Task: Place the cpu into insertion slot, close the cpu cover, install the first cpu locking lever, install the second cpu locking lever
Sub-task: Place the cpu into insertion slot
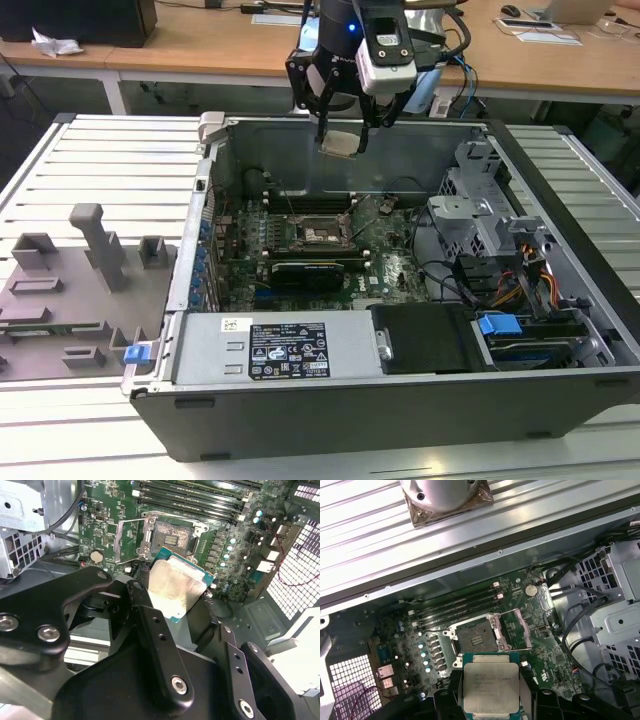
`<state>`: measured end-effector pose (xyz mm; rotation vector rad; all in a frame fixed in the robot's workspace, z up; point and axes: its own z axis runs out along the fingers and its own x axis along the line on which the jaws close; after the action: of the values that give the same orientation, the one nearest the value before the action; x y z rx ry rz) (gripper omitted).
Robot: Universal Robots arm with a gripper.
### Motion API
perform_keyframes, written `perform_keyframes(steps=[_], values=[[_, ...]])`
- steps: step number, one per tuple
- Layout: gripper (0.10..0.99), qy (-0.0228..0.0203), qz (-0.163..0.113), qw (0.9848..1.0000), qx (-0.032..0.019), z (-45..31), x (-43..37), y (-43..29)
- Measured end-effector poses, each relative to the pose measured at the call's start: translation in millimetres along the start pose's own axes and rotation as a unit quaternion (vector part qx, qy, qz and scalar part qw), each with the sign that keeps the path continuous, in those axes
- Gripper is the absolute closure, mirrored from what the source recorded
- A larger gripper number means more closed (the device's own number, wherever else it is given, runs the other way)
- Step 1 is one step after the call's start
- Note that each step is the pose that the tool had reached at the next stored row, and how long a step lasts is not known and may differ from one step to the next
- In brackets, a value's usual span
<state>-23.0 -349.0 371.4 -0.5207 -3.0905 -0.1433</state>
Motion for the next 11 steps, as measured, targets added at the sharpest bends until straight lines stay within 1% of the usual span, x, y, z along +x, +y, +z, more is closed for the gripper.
perform_keyframes(steps=[11], values=[[0.545, -0.002, 0.022, 0.9998, -0.0004, 0.7, 0.0, 0.0]])
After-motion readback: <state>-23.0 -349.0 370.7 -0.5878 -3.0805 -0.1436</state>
